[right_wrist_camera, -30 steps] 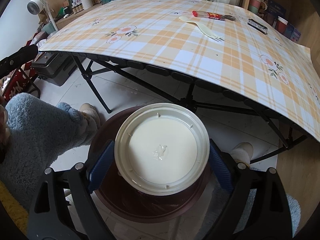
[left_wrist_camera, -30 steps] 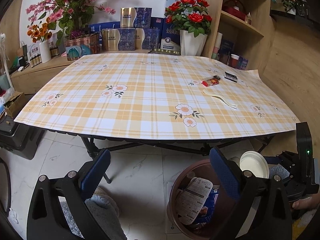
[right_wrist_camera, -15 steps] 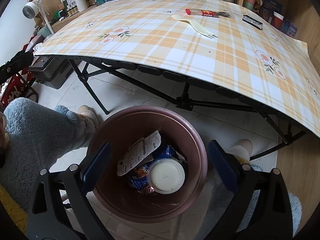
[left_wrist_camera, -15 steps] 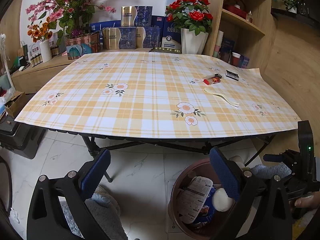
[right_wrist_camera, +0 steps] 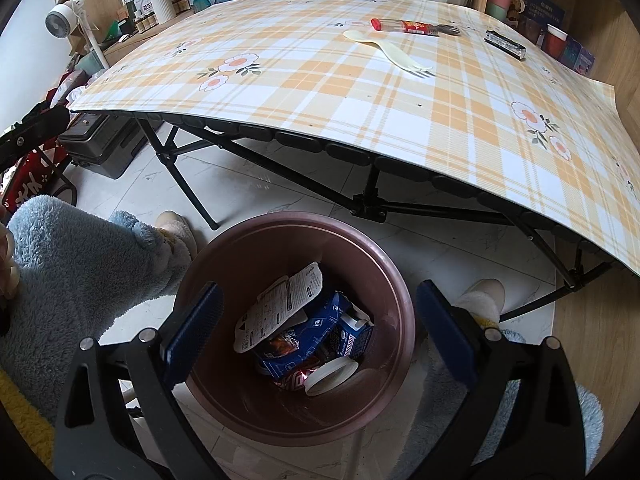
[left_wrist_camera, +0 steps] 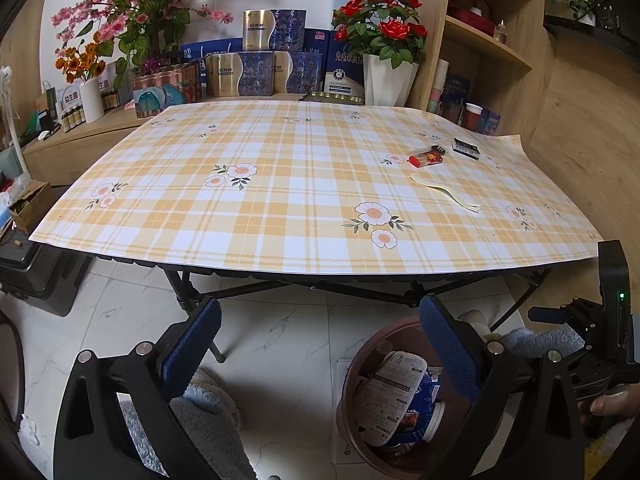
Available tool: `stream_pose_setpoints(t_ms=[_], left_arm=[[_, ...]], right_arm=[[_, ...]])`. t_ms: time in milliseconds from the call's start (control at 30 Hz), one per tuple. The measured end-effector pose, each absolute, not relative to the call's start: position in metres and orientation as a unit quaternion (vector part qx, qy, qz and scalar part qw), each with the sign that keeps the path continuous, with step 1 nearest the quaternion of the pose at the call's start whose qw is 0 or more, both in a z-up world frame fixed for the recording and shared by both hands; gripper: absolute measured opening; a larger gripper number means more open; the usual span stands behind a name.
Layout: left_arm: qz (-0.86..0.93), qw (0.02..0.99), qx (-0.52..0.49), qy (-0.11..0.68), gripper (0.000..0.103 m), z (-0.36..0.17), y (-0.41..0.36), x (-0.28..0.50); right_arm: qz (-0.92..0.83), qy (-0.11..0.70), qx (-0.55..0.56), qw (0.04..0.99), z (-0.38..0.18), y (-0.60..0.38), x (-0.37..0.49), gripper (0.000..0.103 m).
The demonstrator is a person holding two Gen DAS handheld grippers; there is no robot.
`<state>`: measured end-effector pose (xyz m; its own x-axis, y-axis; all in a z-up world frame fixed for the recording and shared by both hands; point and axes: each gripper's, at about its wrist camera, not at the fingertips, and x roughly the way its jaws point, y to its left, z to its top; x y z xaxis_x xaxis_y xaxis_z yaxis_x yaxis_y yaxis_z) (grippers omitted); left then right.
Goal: Collect trash
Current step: 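Move the left tool up to the table toward the cream plastic spoon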
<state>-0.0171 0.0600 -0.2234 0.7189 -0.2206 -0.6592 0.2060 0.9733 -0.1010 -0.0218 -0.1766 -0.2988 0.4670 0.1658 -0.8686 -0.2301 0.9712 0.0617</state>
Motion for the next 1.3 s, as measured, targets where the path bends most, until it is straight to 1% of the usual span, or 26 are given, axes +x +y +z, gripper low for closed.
stream_pose_setpoints(t_ms=[300, 433, 500, 533, 567, 667, 833, 933, 1033, 1100, 1167, 1300], left_arm=[[-0.107, 0.926, -0.007, 0.363, 0.097, -0.226, 0.061, -0.016], [-0.117, 0.918, -0.027, 0.379, 0.097, -0.219, 0.062, -0.011], [-0.134, 0.901, -0.047, 0.409, 0.086, -0.218, 0.058, 0.002], [-0.144, 0.891, -0.055, 0.426, 0.073, -0.217, 0.054, 0.011], [-0.148, 0.886, -0.06, 0.436, 0.066, -0.216, 0.049, 0.018], [-0.178, 0.869, -0.1, 0.45, 0.057, -0.209, 0.03, 0.042], [-0.218, 0.838, -0.168, 0.471, 0.048, -0.207, -0.017, 0.09], [-0.221, 0.82, -0.196, 0.491, 0.042, -0.218, -0.046, 0.119], [-0.213, 0.801, -0.211, 0.519, 0.033, -0.235, -0.072, 0.145], [-0.203, 0.798, -0.21, 0.527, 0.032, -0.242, -0.083, 0.157], [-0.191, 0.799, -0.205, 0.533, 0.031, -0.25, -0.092, 0.167], [-0.186, 0.81, -0.203, 0.517, 0.029, -0.253, -0.102, 0.179]], right_arm=[[0.114, 0.498, -0.027, 0.859, -0.294, -0.178, -0.022, 0.097], [0.109, 0.474, -0.007, 0.874, -0.275, -0.189, -0.022, 0.097], [0.099, 0.452, -0.008, 0.886, -0.262, -0.197, -0.021, 0.097], [0.089, 0.438, -0.015, 0.894, -0.253, -0.202, -0.019, 0.097], [0.08, 0.43, -0.019, 0.899, -0.247, -0.207, -0.017, 0.097], [0.055, 0.406, 0.004, 0.912, -0.227, -0.232, -0.002, 0.097], [0.047, 0.388, 0.096, 0.916, -0.208, -0.28, 0.026, 0.097], [0.018, 0.376, 0.103, 0.921, -0.204, -0.301, 0.038, 0.097], [-0.001, 0.386, 0.122, 0.915, -0.205, -0.323, 0.049, 0.097], [-0.008, 0.388, 0.134, 0.912, -0.206, -0.335, 0.052, 0.097], [-0.026, 0.384, 0.12, 0.915, -0.206, -0.341, 0.05, 0.097], [-0.033, 0.384, 0.119, 0.915, -0.211, -0.352, 0.045, 0.097]])
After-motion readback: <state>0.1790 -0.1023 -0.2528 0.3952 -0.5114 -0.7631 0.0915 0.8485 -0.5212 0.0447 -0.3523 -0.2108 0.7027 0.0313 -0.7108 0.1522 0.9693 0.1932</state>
